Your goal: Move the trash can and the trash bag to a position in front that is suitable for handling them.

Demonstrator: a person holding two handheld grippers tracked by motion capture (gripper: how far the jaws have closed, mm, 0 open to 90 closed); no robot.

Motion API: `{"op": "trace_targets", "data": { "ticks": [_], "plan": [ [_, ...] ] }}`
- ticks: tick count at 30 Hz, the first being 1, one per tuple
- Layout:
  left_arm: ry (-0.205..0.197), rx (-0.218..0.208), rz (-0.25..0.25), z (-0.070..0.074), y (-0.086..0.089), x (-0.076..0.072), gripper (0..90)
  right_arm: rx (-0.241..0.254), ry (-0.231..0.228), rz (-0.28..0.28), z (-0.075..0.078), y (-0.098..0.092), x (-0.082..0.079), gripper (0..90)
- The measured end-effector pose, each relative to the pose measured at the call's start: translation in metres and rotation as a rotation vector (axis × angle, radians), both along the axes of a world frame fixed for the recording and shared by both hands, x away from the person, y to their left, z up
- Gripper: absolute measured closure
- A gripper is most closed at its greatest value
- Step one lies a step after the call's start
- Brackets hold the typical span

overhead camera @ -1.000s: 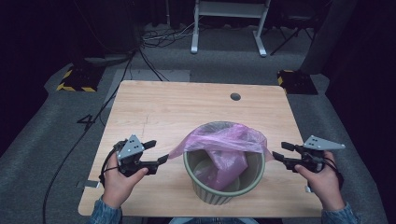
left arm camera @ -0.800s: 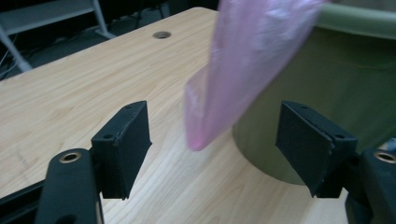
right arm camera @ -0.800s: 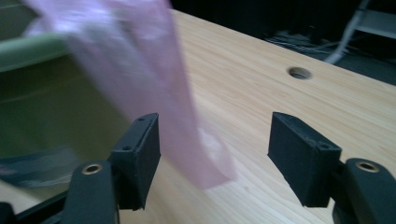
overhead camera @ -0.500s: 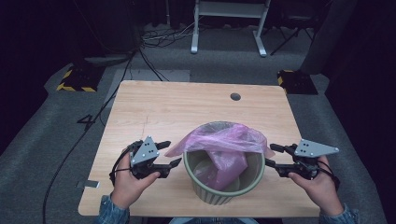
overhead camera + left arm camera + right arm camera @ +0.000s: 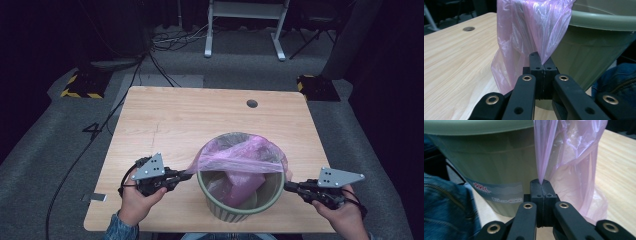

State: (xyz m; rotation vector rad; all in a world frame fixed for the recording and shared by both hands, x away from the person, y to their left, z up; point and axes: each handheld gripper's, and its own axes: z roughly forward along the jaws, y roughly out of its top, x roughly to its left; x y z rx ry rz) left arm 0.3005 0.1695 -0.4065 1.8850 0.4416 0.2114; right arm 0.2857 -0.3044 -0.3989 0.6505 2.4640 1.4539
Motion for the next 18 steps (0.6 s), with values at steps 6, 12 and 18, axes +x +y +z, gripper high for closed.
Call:
{"op": "trace_targets", "data": {
  "ticks": [6, 12, 18],
  "plan": [
    [-0.015, -0.002, -0.031, -0.004, -0.004, -0.010, 89.9, 0.011, 0.019, 0.044, -0.006, 0.001, -0.010, 90.0],
    [-0.063, -0.010, -0.066, 0.005, -0.003, -0.034, 89.4, 0.042, 0.000, 0.074, 0.006, 0.001, -0.028, 90.0],
    [-0.042, 0.056, -0.144, -0.008, -0.007, -0.049, 90.0, -0.032, 0.024, 0.145, 0.002, 0.006, -0.048, 90.0]
  ]
}}
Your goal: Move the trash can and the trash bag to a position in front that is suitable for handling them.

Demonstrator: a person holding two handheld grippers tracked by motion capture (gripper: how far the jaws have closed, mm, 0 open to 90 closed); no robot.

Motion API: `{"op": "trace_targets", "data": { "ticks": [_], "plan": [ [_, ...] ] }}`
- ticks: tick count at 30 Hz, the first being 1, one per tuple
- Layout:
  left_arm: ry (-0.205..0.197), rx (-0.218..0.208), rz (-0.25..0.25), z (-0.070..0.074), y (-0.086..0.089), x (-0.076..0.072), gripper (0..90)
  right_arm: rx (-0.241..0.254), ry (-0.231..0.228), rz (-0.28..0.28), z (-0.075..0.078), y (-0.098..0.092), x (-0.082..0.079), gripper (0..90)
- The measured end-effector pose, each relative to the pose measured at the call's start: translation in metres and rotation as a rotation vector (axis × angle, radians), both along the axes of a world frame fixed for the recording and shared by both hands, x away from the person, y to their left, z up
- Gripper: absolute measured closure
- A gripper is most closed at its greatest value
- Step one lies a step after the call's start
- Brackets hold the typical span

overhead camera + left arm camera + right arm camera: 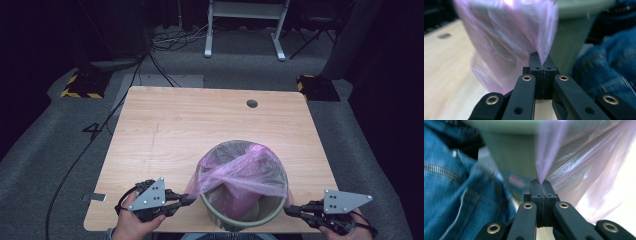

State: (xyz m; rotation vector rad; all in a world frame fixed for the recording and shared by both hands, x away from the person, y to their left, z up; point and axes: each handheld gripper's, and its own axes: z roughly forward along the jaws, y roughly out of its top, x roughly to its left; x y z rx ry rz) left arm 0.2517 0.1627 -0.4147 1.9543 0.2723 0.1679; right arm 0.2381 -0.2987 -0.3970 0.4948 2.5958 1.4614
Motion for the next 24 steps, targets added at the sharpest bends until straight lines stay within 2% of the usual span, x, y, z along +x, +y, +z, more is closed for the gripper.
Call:
{"op": "trace_targets", "data": {
  "ticks": [1, 3, 4, 5, 7, 8, 9, 10, 11, 12, 14, 17, 19, 20, 21, 23, 24],
  "plan": [
    [0.021, -0.017, -0.010, -0.005, 0.001, 0.001, 90.0, -0.012, 0.014, 0.010, -0.004, 0.001, -0.001, 90.0],
    [0.054, -0.059, -0.035, -0.011, 0.004, 0.003, 90.0, -0.002, 0.048, 0.024, -0.012, 0.001, -0.002, 90.0],
    [0.067, -0.069, -0.044, -0.012, 0.003, 0.002, 90.0, 0.003, 0.063, 0.027, -0.015, 0.001, -0.002, 90.0],
    [0.064, -0.066, -0.064, -0.013, 0.002, 0.002, 90.0, 0.003, 0.072, 0.031, -0.017, 0.001, -0.002, 90.0],
    [0.065, -0.028, -0.117, -0.014, -0.004, -0.003, 90.0, -0.017, 0.088, 0.056, -0.022, 0.005, -0.003, 90.0],
    [0.060, -0.002, -0.135, -0.015, -0.007, -0.004, 90.0, -0.051, 0.107, 0.080, -0.026, 0.009, -0.005, 90.0],
    [0.056, 0.047, -0.148, -0.017, -0.012, -0.005, 90.0, -0.080, 0.117, 0.098, -0.029, 0.012, -0.006, 90.0],
    [0.060, 0.076, -0.146, -0.020, -0.015, -0.006, 90.0, -0.134, 0.138, 0.113, -0.035, 0.017, -0.007, 90.0],
    [0.060, 0.132, -0.127, -0.025, -0.019, -0.004, 90.0, -0.166, 0.147, 0.114, -0.040, 0.019, -0.006, 90.0],
    [0.064, 0.168, -0.106, -0.029, -0.021, -0.001, 90.0, -0.215, 0.145, 0.088, -0.046, 0.020, -0.004, 90.0],
    [0.075, 0.202, -0.068, -0.038, -0.022, 0.007, 90.0, -0.247, 0.133, 0.030, -0.053, 0.016, 0.003, 90.0],
    [0.072, 0.231, 0.026, -0.044, -0.019, 0.028, 90.0, -0.234, 0.104, -0.094, -0.054, 0.000, 0.020, 90.0],
    [0.090, 0.197, 0.037, -0.045, -0.020, 0.042, 90.0, -0.183, 0.097, -0.174, -0.052, -0.014, 0.038, 90.0],
    [0.089, 0.195, 0.059, -0.045, -0.023, 0.052, 90.0, -0.145, 0.107, -0.182, -0.052, -0.017, 0.044, 90.0],
    [0.073, 0.221, 0.079, -0.045, -0.027, 0.058, 90.0, -0.136, 0.088, -0.222, -0.052, -0.020, 0.054, 90.0],
    [0.063, 0.241, 0.101, -0.046, -0.033, 0.067, 90.0, -0.193, 0.047, -0.293, -0.053, -0.022, 0.067, 90.0],
    [0.081, 0.239, 0.109, -0.047, -0.036, 0.072, 90.0, -0.199, 0.043, -0.322, -0.055, -0.024, 0.073, 90.0]
  ]
}}
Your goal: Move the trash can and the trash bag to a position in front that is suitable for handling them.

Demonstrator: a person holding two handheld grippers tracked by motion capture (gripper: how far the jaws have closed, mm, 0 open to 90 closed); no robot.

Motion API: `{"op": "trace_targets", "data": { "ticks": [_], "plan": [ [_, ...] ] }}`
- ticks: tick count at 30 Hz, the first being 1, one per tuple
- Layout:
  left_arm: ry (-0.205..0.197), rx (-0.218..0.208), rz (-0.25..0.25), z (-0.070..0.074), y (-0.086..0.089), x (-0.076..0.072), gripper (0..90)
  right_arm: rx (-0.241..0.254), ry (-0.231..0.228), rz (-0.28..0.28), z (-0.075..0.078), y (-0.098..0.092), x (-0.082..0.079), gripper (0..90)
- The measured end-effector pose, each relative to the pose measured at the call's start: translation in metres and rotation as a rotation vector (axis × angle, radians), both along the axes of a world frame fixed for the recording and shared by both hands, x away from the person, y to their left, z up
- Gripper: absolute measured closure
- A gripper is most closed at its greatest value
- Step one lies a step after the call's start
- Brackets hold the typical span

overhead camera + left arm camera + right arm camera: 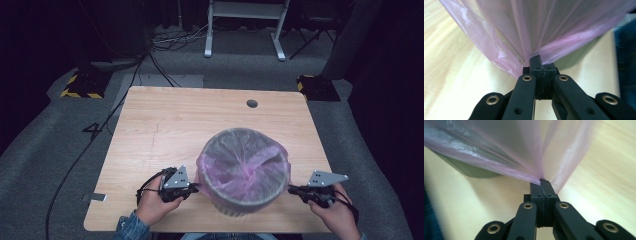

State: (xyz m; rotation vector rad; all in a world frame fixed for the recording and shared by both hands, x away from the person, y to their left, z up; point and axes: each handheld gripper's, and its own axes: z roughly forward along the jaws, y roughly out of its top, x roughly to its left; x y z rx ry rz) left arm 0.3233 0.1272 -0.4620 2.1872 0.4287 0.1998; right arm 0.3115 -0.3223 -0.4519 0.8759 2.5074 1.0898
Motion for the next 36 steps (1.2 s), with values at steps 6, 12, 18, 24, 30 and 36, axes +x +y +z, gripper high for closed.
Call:
{"op": "trace_targets", "data": {
  "ticks": [6, 12, 18, 24, 30, 36],
  "plan": [
    [0.121, 0.015, -0.068, -0.013, 0.005, -0.006, 90.0, 0.038, 0.069, -0.032, -0.015, -0.011, 0.007, 90.0],
    [0.135, -0.057, -0.034, -0.010, 0.024, -0.022, 55.3, 0.067, 0.117, 0.032, -0.011, -0.022, -0.004, 66.0],
    [0.039, -0.189, -0.015, 0.022, 0.045, -0.033, 31.0, 0.131, 0.014, 0.119, 0.021, -0.019, -0.021, 30.2],
    [-0.039, -0.185, 0.056, 0.036, 0.047, -0.018, 25.0, 0.196, -0.049, 0.102, 0.041, -0.011, -0.012, 21.0],
    [-0.046, -0.207, -0.018, 0.044, 0.015, -0.003, 17.9, 0.250, -0.019, 0.171, 0.036, 0.008, 0.019, 27.9],
    [-0.032, -0.218, -0.082, 0.044, 0.009, 0.010, 60.8, 0.337, 0.016, 0.294, 0.036, 0.012, 0.035, 90.0]
  ]
}}
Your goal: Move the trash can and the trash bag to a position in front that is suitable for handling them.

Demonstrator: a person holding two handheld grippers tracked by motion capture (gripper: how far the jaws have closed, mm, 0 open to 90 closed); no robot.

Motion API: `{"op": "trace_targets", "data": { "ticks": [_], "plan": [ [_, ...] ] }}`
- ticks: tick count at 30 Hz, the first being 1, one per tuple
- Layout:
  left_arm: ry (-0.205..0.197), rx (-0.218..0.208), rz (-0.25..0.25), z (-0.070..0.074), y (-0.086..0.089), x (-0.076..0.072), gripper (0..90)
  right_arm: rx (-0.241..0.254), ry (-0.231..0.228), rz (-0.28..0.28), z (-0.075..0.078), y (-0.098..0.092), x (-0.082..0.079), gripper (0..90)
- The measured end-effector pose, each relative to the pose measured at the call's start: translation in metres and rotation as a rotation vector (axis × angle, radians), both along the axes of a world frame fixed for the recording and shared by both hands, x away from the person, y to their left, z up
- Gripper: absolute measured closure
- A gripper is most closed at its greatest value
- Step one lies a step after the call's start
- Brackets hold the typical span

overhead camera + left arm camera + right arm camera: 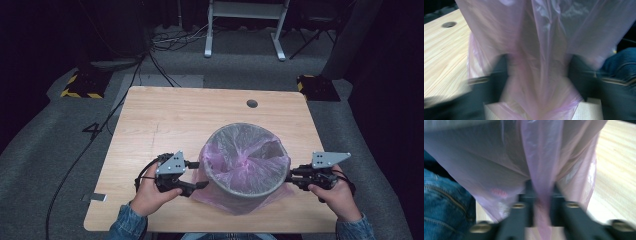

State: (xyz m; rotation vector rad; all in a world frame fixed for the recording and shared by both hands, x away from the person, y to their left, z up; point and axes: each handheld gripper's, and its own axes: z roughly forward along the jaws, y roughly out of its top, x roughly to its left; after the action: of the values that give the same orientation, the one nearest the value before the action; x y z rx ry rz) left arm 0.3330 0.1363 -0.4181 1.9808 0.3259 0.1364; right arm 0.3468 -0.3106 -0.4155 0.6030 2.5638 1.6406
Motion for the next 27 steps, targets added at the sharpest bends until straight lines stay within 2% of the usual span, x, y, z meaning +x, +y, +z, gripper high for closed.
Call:
{"op": "trace_targets", "data": {
  "ticks": [2, 4, 6, 9, 11, 12, 13, 14, 15, 18, 20, 24, 27],
  "plan": [
    [0.018, -0.008, -0.008, -0.001, 0.001, 0.002, 76.3, 0.011, -0.006, -0.024, 0.000, 0.000, 0.001, 90.0],
    [0.029, -0.001, -0.005, -0.003, 0.001, 0.003, 84.4, -0.020, -0.006, -0.055, -0.003, 0.000, 0.000, 90.0],
    [0.048, 0.013, 0.007, -0.007, 0.001, 0.005, 89.5, -0.081, 0.012, -0.090, -0.011, 0.000, -0.001, 90.0],
    [0.084, 0.066, 0.032, -0.015, 0.001, 0.009, 90.0, -0.138, 0.035, -0.130, -0.025, -0.002, -0.003, 90.0],
    [0.098, 0.116, 0.060, -0.024, 0.001, 0.012, 90.0, -0.203, 0.048, -0.156, -0.035, -0.002, -0.004, 90.0],
    [0.123, 0.131, 0.065, -0.030, 0.001, 0.015, 90.0, -0.222, 0.047, -0.169, -0.040, -0.003, -0.004, 90.0],
    [0.141, 0.147, 0.067, -0.033, 0.001, 0.015, 90.0, -0.220, 0.065, -0.173, -0.045, -0.004, -0.004, 90.0],
    [0.154, 0.175, 0.065, -0.037, 0.000, 0.015, 90.0, -0.234, 0.072, -0.175, -0.047, -0.004, -0.004, 90.0],
    [0.160, 0.183, 0.066, -0.041, -0.001, 0.014, 90.0, -0.261, 0.072, -0.179, -0.049, -0.004, -0.005, 90.0],
    [0.196, 0.171, 0.049, -0.046, 0.003, 0.009, 90.0, -0.284, 0.090, -0.181, -0.051, -0.005, -0.011, 90.0],
    [0.192, 0.157, 0.049, -0.046, 0.006, 0.007, 90.0, -0.294, 0.100, -0.171, -0.050, -0.007, -0.016, 90.0],
    [0.160, 0.153, 0.063, -0.041, 0.007, 0.003, 89.8, -0.263, 0.099, -0.179, -0.047, -0.009, -0.020, 87.9],
    [0.139, 0.193, 0.038, -0.040, -0.004, 0.000, 89.8, -0.252, 0.111, -0.173, -0.046, -0.009, -0.019, 89.9]
  ]
}}
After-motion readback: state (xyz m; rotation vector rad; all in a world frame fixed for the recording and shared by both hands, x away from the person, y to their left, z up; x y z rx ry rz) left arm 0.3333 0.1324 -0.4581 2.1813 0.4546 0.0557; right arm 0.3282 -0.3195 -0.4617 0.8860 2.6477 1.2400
